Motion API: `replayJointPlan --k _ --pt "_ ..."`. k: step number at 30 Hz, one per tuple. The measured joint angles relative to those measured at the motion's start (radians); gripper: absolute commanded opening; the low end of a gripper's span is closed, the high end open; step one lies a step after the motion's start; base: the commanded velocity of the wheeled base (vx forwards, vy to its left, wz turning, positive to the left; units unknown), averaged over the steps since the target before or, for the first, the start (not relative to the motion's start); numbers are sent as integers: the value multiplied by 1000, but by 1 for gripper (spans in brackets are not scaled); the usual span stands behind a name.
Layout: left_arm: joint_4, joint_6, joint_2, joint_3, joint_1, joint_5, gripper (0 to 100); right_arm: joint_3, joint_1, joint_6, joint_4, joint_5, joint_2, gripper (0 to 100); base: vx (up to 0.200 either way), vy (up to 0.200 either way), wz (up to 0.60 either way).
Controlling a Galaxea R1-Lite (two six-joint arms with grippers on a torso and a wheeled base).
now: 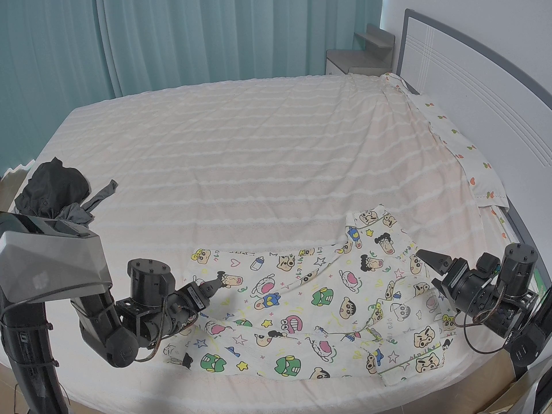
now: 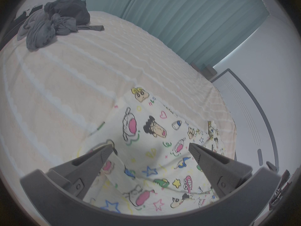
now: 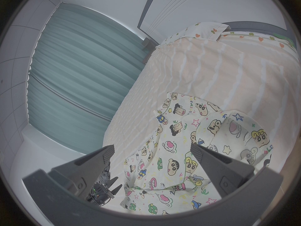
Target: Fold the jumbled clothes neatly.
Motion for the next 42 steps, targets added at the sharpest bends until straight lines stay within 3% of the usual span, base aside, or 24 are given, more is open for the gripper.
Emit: replayJointPlan --k 6,17,20,29,38,42 --pt "76 42 -31 -38 59 -16 100 1 -1 0 0 -1 0 100 0 0 0" --pt "526 67 -145 -245 75 -57 100 6 -2 -2 0 0 4 100 0 0 0" --pt "595 68 -162 -290 74 -61 100 6 -3 -4 0 0 6 100 0 0 0" --pt "601 6 -186 -286 68 -59 100 8 -1 -6 -1 0 10 100 0 0 0" --pt "600 -2 -193 -293 62 -54 100 11 -2 -6 -1 0 11 100 0 -200 0" --pt "600 -3 -193 -293 57 -49 100 11 -2 -6 -1 0 13 100 0 0 0"
